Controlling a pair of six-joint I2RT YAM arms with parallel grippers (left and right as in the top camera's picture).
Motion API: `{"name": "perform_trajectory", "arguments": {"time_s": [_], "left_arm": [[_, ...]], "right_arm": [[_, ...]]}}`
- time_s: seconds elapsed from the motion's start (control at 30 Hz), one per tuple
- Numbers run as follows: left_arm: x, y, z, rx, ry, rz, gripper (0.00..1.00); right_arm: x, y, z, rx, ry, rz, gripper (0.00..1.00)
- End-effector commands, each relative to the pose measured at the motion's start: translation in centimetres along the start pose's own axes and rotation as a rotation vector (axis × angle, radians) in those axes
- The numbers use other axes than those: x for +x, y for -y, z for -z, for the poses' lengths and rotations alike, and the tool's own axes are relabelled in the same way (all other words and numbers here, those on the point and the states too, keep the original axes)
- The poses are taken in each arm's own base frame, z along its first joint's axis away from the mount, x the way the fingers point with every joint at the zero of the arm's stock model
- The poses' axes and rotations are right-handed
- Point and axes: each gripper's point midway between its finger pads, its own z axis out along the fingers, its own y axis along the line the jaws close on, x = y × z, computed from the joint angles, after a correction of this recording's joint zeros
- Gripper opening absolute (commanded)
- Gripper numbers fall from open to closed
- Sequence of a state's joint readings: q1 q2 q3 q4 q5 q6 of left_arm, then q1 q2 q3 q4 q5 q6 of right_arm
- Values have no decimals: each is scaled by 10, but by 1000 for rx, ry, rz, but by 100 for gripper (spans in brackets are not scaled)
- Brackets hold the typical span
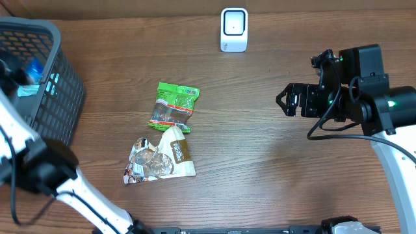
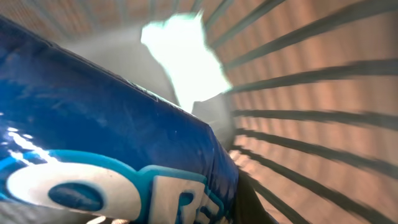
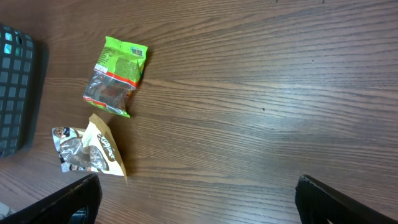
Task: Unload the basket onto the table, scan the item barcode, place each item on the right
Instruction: 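Lift the Oreo pack out and drop it onto the green bag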
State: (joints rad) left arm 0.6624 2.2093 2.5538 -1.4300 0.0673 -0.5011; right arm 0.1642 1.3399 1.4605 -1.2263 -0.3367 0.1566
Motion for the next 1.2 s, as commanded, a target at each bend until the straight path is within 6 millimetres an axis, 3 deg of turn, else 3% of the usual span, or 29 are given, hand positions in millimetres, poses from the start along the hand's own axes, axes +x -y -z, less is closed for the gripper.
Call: {"name": "perform_trajectory", "arguments": {"time_s": [0.0, 0.1, 0.17, 0.27, 0.33, 0.47, 0.5, 0.63, 0.8, 0.9, 1.03, 1.13, 1.17], "left_arm": [[-5, 23, 126, 135, 224, -112, 4], [16, 38, 178, 190, 295, -231, 4], [36, 53, 202, 225, 318, -339, 4], [71, 79, 219, 273, 310, -529, 4], [97, 95, 217, 291, 272, -681, 4], [151, 117, 184, 284, 101, -945, 4], [170, 123, 163, 269, 6, -986, 4], [214, 143, 107, 286, -208, -1061, 4], [276, 152, 36, 313, -521, -1067, 4], [315, 148, -1, 271, -703, -984, 4], [353, 134, -29, 188, -844, -978, 4], [369, 126, -38, 154, -882, -1001, 4], [370, 125, -39, 136, -874, -1020, 9]], "right_arm": [[-7, -6, 6, -15, 27, 18, 100], [-7, -6, 6, -14, 27, 18, 100], [-7, -7, 6, -15, 30, 19, 100], [-9, -7, 7, -17, 38, 22, 100], [-11, -7, 7, -18, 44, 25, 100], [-12, -8, 7, -19, 47, 27, 100], [-12, -8, 7, -19, 47, 26, 100], [-12, -8, 7, -18, 47, 27, 100], [-12, -8, 7, -18, 47, 27, 100], [-11, -7, 7, -18, 45, 26, 100], [-10, -7, 6, -17, 40, 24, 100], [-10, -7, 7, -16, 39, 24, 100], [-10, -7, 7, -16, 39, 24, 100]]}}
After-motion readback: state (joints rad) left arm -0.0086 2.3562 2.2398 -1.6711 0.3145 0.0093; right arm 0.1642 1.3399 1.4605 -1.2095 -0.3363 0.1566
